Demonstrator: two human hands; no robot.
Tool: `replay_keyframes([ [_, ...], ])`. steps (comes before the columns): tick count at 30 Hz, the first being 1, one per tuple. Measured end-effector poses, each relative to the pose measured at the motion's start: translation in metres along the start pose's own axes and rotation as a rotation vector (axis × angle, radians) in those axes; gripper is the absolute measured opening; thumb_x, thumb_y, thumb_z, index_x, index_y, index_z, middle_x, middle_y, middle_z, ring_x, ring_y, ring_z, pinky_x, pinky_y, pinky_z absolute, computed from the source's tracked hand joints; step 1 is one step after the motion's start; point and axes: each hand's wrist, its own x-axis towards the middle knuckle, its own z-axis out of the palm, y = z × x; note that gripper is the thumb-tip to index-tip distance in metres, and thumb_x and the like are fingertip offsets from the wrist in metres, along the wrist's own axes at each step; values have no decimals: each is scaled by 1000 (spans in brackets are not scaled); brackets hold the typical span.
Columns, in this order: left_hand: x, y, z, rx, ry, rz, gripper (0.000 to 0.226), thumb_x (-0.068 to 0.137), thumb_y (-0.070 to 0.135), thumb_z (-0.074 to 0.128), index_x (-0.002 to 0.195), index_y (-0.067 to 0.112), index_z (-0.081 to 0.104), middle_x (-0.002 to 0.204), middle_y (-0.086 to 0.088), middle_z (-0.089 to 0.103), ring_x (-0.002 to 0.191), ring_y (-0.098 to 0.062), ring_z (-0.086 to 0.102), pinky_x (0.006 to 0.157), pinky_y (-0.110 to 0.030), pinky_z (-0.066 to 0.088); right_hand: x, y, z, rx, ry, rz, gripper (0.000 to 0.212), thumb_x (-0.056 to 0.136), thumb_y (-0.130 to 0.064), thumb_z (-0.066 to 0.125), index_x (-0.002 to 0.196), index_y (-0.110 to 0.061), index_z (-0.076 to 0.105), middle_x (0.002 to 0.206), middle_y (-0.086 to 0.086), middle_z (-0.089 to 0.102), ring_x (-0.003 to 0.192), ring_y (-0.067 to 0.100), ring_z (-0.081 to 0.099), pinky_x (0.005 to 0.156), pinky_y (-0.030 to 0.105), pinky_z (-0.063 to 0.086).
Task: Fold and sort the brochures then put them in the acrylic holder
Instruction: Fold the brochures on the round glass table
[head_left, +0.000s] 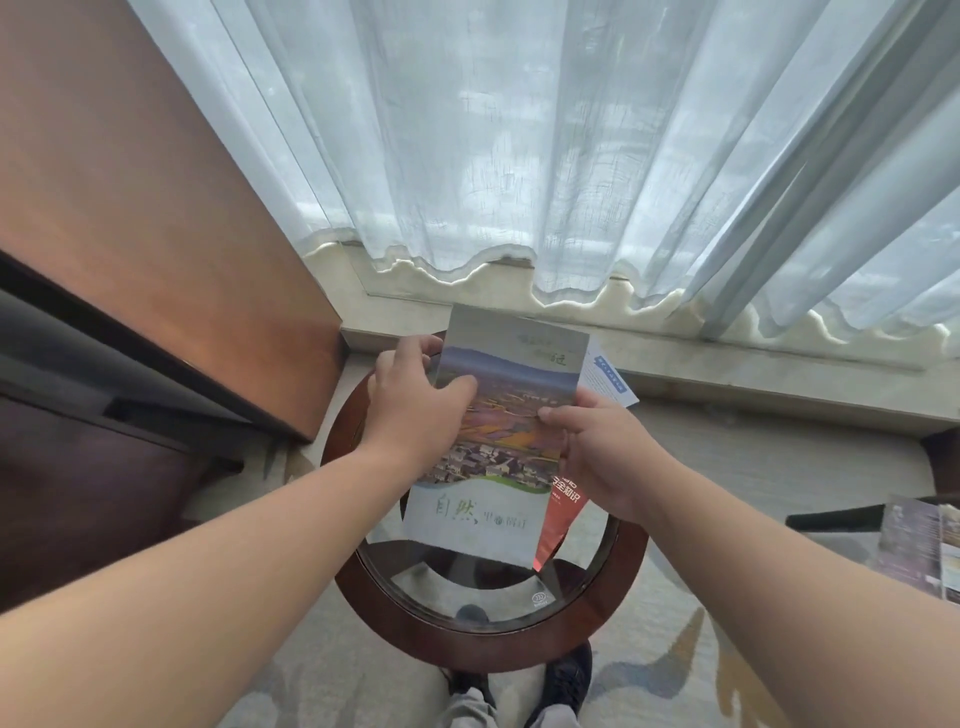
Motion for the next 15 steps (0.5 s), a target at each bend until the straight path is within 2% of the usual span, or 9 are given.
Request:
replay_keyframes([
  [2,1,1,1,-149,-119,-137,57,86,32,57,139,31,38,126,4,49,112,-22,51,86,-36,48,1,2,-5,39,-18,18,33,97,6,42,119,-11,61,114,20,71,102,38,69,89,54,54],
  [3,1,1,3,-231,-186,-194,59,84,32,56,140,32,39,124,3,56,111,-25,56,87,-42,52,1,3,-8,50,-24,31,33,97,7,42,118,-11,62,113,20,71,99,37,70,87,53,55],
  [5,0,-2,11,-264,-245,-218,43,83,27,54,125,34,54,112,2,67,105,-28,63,92,-53,52,4,6,-13,34,-5,56,33,96,6,43,115,-13,63,111,20,72,96,37,71,84,52,56],
  [7,-1,-4,22,-236,-235,-184,30,89,17,54,112,35,60,101,2,71,97,-27,67,89,-51,55,6,12,-18,-45,59,64,34,94,4,46,116,-17,61,112,18,71,100,38,70,87,55,56],
  [8,-1,-7,29,-229,-235,-173,30,91,14,53,111,35,61,99,2,72,94,-26,69,87,-49,57,7,16,-21,-146,111,51,35,92,2,49,117,-20,59,112,15,71,99,36,70,87,53,57],
  [10,2,-13,45,-258,-267,-177,31,94,11,53,113,34,61,102,0,72,90,-22,70,82,-45,59,8,23,-31,-386,256,29,37,88,-7,58,119,-26,52,109,5,67,92,23,70,75,42,60],
  [12,5,-20,59,-368,-327,-229,30,96,8,52,112,32,61,104,-3,73,89,-23,72,76,-42,60,8,30,-45,-423,319,48,46,85,-17,65,125,-30,48,111,0,64,90,17,70,70,35,59],
  [13,7,-24,66,-420,-360,-270,29,97,7,52,111,31,61,104,-5,73,88,-23,73,73,-39,60,9,34,-53,-400,316,77,42,86,-19,66,124,-27,51,111,0,66,91,18,71,74,39,60],
  [15,6,-31,79,-438,-430,-336,26,97,9,53,113,27,61,104,-6,73,88,-23,73,70,-37,59,8,41,-64,-418,326,120,19,90,-19,63,109,-23,62,103,1,72,87,19,73,80,45,61],
])
